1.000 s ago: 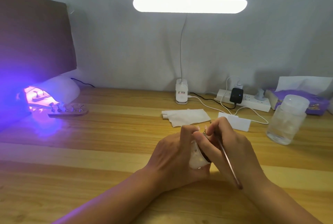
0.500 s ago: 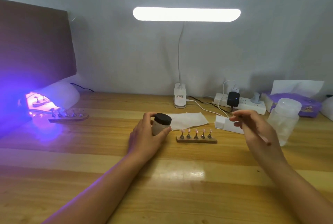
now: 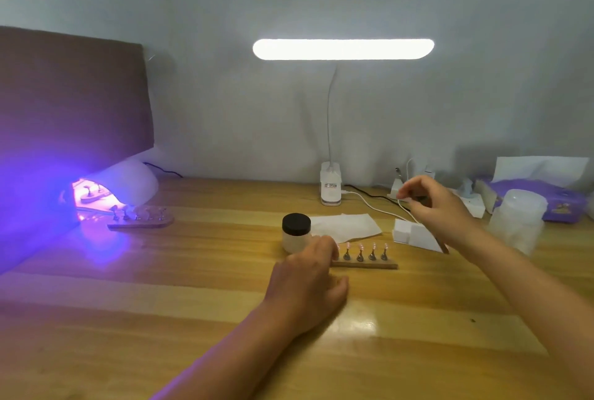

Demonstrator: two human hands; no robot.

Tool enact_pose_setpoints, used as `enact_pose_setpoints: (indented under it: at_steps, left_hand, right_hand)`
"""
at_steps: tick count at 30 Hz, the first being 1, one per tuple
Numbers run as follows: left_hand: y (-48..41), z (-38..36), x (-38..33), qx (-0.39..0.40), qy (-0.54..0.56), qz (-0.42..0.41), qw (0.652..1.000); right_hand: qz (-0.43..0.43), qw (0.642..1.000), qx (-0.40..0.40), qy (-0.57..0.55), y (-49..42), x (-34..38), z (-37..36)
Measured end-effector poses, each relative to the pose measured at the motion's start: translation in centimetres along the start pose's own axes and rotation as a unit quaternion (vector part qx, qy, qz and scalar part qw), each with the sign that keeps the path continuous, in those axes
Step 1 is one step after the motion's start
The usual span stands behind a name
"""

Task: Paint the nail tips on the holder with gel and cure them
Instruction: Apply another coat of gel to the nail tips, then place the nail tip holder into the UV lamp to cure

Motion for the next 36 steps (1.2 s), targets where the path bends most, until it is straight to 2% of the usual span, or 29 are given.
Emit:
enact_pose_setpoints:
  at_steps: [5,9,13,15,20,23,26,30,36]
  left_hand:
    - [-0.4,-0.8,1.6,0.014,0.003,0.084,0.996]
    - [-0.7,-1.6,2.4,0.021,0.039,0.089,0.995]
    - [-1.0,-1.7,2.8,0.037,0.085,0.071,0.993]
    - [-0.9,-1.5,2.8,0.033,0.118,0.056,0.991]
    - [-1.7,-0.4,0.4,-0.038,0.274,0.001,0.961]
    - [-3.4,-0.2,-2.9,-0.036,0.306,-0.041,0.95]
    - [-5.9,-1.0,-7.2,0.001,0.339,-0.079,0.938]
    - [-10.2,-3.3,-13.9,0.053,0.36,-0.097,0.926]
    - [-14.2,-8.0,-23.1,0.077,0.466,-0.078,0.878]
  right_hand:
    - [-0.012,0.985,0.12,0.125,-2.7,1.3,-3.5]
    - [0.01,0.974,0.139,0.18,-2.6,1.4,-6.3]
    - [0.02,0.993,0.073,0.094,-1.4,1.5,-5.0]
    - [0.003,0.995,0.07,0.064,0.2,1.0,-3.7]
    - [-0.061,0.996,0.038,0.051,7.1,-2.4,0.4]
    - [-0.074,0.995,0.05,0.05,10.8,-3.9,3.9]
    - [-0.113,0.993,0.043,-0.008,13.6,-5.3,9.1]
    - [-0.126,0.99,-0.045,-0.04,16.7,-7.7,16.0]
    - [-0.199,0.966,-0.155,-0.063,19.7,-13.1,23.3]
Point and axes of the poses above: each hand's wrist, its own y-axis away from the middle knuckle, its own z-axis out of the back of the hand, x = y × z, the point moved 5 cm from there along -y, towards the middle knuckle, and after that the axes turned 13 degrees about -z, right-handed, at the moved point
